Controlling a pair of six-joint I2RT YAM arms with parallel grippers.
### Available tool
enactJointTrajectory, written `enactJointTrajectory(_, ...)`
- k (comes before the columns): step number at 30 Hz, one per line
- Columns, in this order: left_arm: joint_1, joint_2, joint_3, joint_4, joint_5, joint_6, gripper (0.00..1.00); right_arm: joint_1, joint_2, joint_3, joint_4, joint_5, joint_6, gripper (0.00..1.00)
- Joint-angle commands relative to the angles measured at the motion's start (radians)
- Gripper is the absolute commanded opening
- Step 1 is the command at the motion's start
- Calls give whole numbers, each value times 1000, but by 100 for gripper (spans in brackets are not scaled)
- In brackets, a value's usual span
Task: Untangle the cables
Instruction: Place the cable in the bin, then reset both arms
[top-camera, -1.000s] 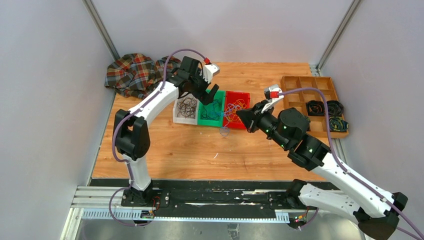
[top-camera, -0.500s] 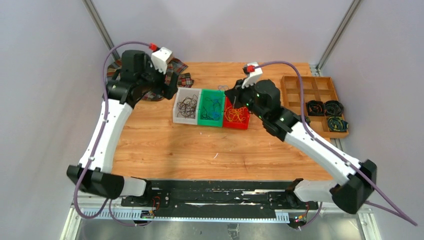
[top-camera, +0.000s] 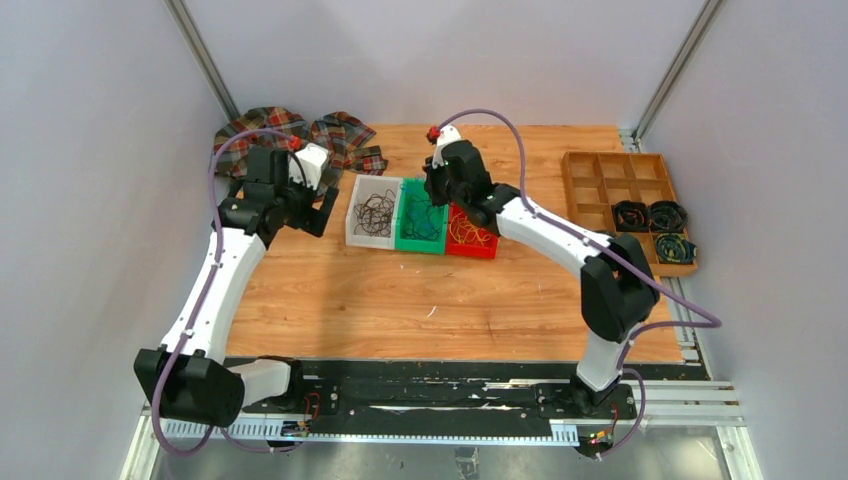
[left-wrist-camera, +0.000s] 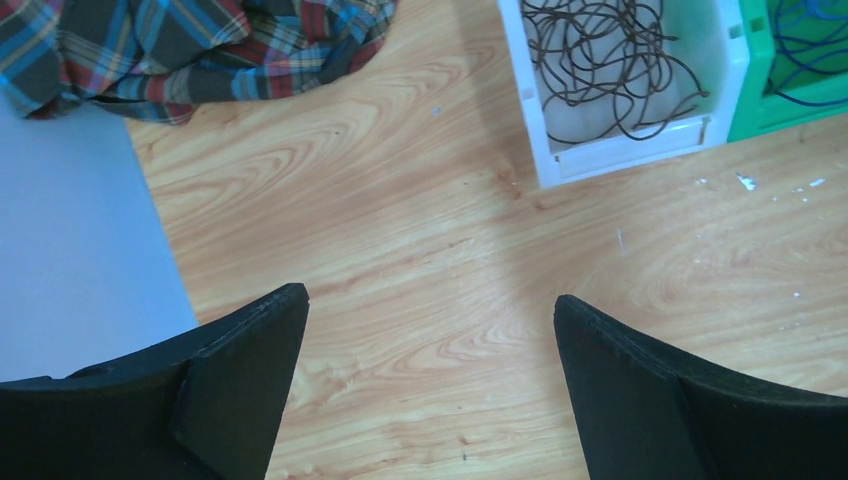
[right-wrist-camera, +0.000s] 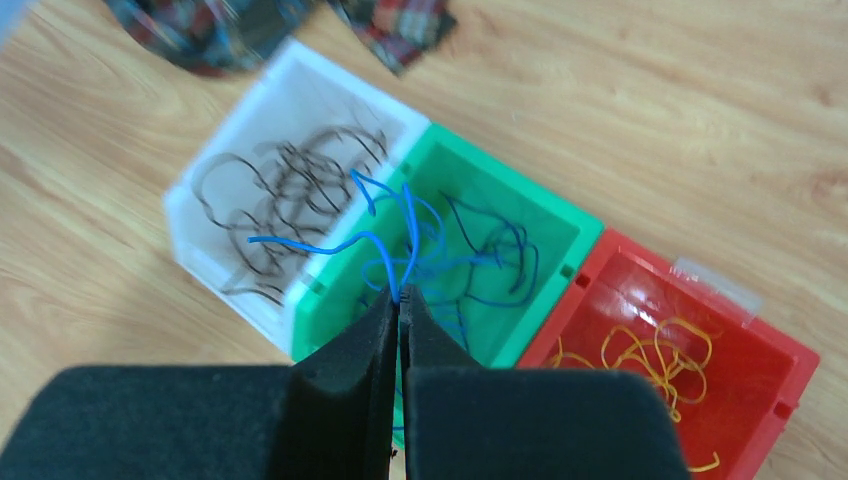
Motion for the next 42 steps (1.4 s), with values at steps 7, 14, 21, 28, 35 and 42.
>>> enactJointTrajectory(7, 19, -58, -33, 81, -38, 10, 98, 2, 169, 109, -232, 109, -138, 3)
enactJointTrajectory(14, 19, -41, -30, 67, -29, 19, 98, 26, 218, 187, -299, 135, -210, 39)
enactJointTrajectory(21, 19, -36, -47, 91, 1, 13, 98, 47, 166, 179, -300, 89, -224, 51)
enactJointTrajectory(28, 35, -104, -238, 301, 54, -34, 98, 48, -102, 21, -226, 141, -136, 68)
enactJointTrajectory(35, 82, -126, -538, 742, 56, -86, 98, -18, -531, -436, 6, 526, -117, 69)
enactJointTrajectory(42, 93, -18, -750, 1144, 129, -176, 98, -201, -706, -846, 288, 951, -203, 70)
